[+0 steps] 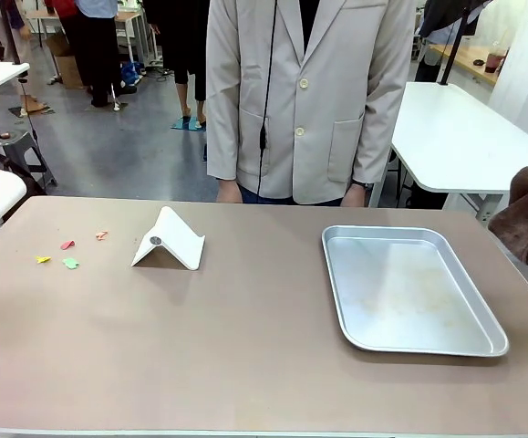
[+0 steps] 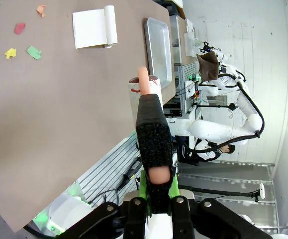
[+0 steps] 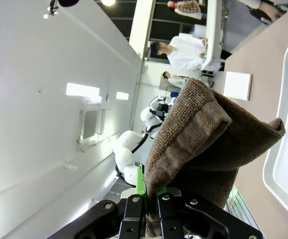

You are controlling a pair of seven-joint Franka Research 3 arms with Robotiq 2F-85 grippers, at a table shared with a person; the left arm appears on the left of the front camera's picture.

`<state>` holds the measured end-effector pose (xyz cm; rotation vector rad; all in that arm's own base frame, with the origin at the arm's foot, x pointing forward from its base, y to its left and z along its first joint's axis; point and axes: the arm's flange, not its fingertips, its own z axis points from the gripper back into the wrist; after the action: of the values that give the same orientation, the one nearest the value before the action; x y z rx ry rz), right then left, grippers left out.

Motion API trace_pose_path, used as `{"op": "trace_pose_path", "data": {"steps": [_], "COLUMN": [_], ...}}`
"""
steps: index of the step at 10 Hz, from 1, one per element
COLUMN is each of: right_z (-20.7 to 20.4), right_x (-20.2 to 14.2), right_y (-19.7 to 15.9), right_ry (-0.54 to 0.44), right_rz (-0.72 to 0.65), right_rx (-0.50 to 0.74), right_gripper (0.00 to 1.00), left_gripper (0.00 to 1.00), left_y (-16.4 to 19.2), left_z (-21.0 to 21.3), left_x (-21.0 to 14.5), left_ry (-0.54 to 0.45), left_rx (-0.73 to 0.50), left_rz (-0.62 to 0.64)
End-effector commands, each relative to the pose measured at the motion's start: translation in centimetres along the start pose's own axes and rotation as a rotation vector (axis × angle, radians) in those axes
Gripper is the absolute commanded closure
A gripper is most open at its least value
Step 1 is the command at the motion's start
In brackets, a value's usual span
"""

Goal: Clean the surface of the table.
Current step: Clean the area not pointed to by the person.

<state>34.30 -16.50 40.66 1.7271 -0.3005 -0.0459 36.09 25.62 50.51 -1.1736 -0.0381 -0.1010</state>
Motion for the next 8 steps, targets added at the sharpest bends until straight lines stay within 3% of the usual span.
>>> {"op": "trace_pose_path", "data": {"steps": [1,4,8], "right_z": [0.0,0.0,0.0], "right_x": [-0.1,-0.1,-0.1], "right_y": [0.6,0.6,0.6], "right_ry": [0.003,0.003,0.003], "right_rz": [0.000,0.000,0.000], "right_rx": [0.005,0.005,0.005], "right_gripper": [0.93,0.93,0.93], "left_gripper": [0.84,0.84,0.84], "left_y": [0.0,0.9,3.8], "left_z": [0.0,-1.7,-2.8], "left_x": [0.0,1.2,2.6], "left_ry": [0.000,-0.191,-0.336], "left_rx": [0.000,0.230,0.390], "left_rz": [0.000,-0.031,-0.027]}}
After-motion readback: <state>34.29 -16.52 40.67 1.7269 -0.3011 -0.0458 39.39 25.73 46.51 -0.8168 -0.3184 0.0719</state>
